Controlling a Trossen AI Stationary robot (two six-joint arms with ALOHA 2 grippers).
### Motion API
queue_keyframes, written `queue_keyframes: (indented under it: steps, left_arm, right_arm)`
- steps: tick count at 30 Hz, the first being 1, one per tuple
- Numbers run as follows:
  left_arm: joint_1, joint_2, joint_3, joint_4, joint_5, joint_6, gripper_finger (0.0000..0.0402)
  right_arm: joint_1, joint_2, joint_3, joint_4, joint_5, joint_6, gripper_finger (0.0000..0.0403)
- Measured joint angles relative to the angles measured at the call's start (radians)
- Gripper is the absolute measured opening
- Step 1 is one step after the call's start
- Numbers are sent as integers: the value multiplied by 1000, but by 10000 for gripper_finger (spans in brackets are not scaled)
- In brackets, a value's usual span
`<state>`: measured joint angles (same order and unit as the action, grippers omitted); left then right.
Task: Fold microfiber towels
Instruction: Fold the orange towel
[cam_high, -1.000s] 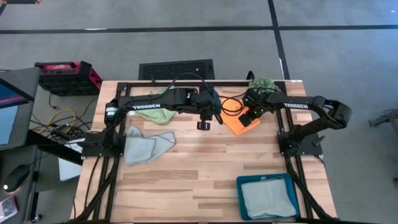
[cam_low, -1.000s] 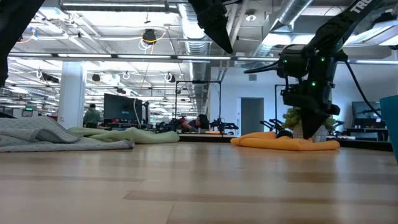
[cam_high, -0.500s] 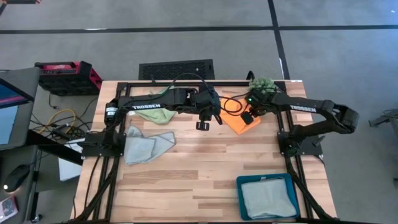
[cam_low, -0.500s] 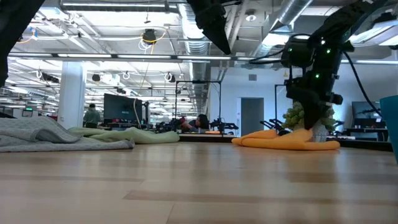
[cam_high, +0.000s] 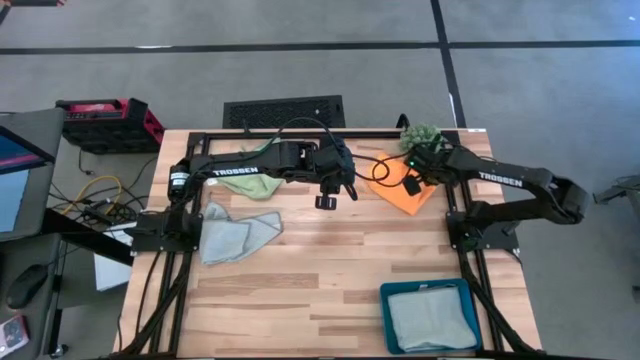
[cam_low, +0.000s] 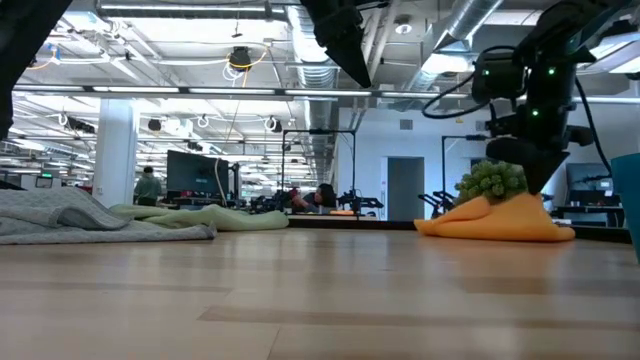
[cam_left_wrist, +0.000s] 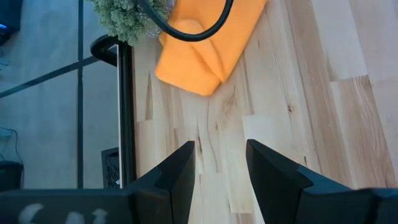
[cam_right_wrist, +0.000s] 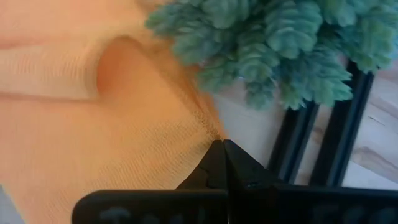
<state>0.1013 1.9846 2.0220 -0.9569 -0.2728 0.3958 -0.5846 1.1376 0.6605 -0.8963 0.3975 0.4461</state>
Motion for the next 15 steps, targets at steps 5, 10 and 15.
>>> queue_keyframes:
  steps: [5,10,15]
  left_arm:
    - [0,0,0,-3,0,0,137]
    - [0,0,0,-4,0,0,137]
    - [0,0,0,-7,0,0,137]
  right_arm:
    - [-41,30,0,-13,40,23,1]
    - [-93,78,0,-35,85,51,1]
    - [-121,140,2,-34,85,52,4]
